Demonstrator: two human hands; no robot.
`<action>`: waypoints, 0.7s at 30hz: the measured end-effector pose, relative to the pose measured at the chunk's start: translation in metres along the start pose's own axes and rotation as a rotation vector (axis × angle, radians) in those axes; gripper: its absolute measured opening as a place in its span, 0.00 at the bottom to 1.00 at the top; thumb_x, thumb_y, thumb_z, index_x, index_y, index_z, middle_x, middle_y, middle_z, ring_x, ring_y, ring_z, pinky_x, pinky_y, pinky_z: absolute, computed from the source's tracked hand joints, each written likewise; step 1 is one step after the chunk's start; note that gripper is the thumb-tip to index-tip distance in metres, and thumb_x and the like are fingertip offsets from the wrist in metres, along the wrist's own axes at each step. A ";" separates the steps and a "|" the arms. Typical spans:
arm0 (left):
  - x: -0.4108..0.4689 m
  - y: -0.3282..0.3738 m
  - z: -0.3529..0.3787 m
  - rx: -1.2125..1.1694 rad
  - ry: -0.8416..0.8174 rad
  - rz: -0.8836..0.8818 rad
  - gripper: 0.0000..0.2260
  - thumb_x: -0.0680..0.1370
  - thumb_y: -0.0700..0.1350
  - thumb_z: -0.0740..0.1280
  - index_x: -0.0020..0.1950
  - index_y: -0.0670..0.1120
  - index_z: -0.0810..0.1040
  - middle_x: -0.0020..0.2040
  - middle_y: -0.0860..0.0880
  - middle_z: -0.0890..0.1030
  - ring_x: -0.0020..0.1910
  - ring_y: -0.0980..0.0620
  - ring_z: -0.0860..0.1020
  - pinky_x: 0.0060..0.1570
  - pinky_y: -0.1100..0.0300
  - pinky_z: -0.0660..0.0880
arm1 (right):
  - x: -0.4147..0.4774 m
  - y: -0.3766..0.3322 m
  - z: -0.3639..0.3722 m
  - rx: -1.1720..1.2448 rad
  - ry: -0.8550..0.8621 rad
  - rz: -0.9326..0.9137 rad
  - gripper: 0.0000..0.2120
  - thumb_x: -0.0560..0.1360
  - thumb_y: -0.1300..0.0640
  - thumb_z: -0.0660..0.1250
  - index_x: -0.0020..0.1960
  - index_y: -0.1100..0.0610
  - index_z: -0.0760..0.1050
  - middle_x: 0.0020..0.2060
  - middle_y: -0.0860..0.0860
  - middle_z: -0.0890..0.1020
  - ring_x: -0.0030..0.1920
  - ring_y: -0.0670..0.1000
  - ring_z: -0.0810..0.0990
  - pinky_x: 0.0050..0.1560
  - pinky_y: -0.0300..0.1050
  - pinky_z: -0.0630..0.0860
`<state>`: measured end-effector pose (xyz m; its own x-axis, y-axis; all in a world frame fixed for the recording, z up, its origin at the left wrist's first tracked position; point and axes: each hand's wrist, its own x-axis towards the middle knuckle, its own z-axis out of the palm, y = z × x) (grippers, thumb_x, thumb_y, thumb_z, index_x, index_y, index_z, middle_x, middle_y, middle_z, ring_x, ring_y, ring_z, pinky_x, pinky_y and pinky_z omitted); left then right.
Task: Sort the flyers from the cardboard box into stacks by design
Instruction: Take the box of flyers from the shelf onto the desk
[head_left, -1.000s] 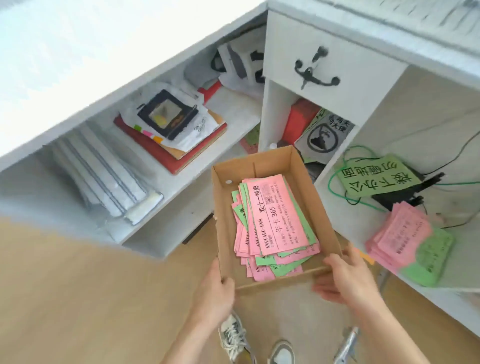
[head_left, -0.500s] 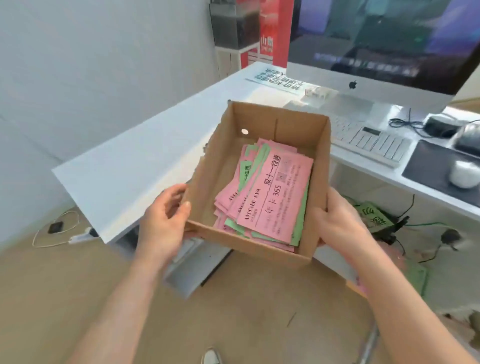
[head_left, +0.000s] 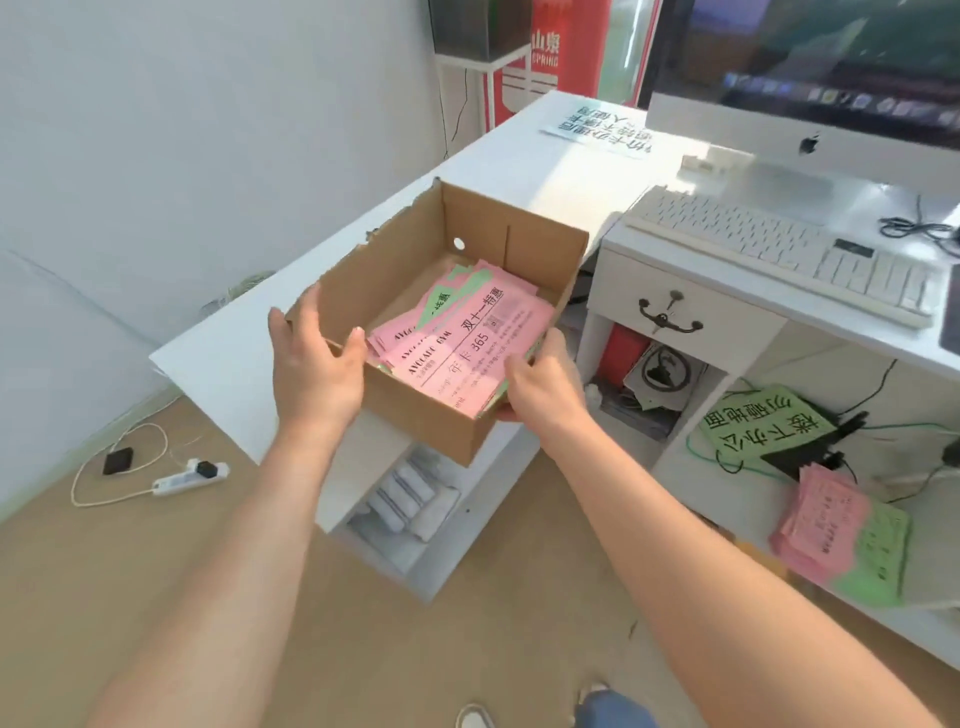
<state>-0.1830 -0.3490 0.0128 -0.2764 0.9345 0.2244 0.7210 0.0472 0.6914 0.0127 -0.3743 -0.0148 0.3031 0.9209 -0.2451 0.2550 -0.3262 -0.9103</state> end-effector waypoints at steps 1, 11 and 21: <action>0.015 -0.002 0.006 0.016 -0.018 -0.015 0.25 0.78 0.48 0.64 0.74 0.51 0.63 0.73 0.40 0.60 0.64 0.42 0.71 0.62 0.55 0.66 | 0.007 -0.002 0.011 0.023 -0.011 0.018 0.16 0.72 0.53 0.58 0.59 0.51 0.62 0.53 0.53 0.79 0.50 0.58 0.81 0.48 0.61 0.80; 0.061 0.005 0.067 0.205 -0.290 0.250 0.21 0.69 0.66 0.67 0.55 0.56 0.82 0.73 0.45 0.66 0.73 0.39 0.57 0.73 0.47 0.55 | 0.101 -0.024 0.012 -0.078 -0.231 -0.172 0.21 0.79 0.51 0.58 0.71 0.45 0.65 0.44 0.47 0.78 0.45 0.54 0.79 0.50 0.58 0.80; 0.201 0.052 0.133 0.123 -0.127 -0.250 0.28 0.74 0.40 0.64 0.73 0.47 0.60 0.61 0.39 0.75 0.59 0.37 0.74 0.58 0.46 0.71 | 0.286 -0.051 -0.090 -0.886 -0.045 -0.416 0.12 0.78 0.51 0.63 0.61 0.48 0.73 0.51 0.57 0.75 0.49 0.61 0.78 0.45 0.49 0.73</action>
<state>-0.1164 -0.1121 0.0021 -0.3790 0.9247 -0.0351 0.7141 0.3164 0.6245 0.1695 -0.1137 -0.0085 0.0024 1.0000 0.0096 0.9362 0.0011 -0.3514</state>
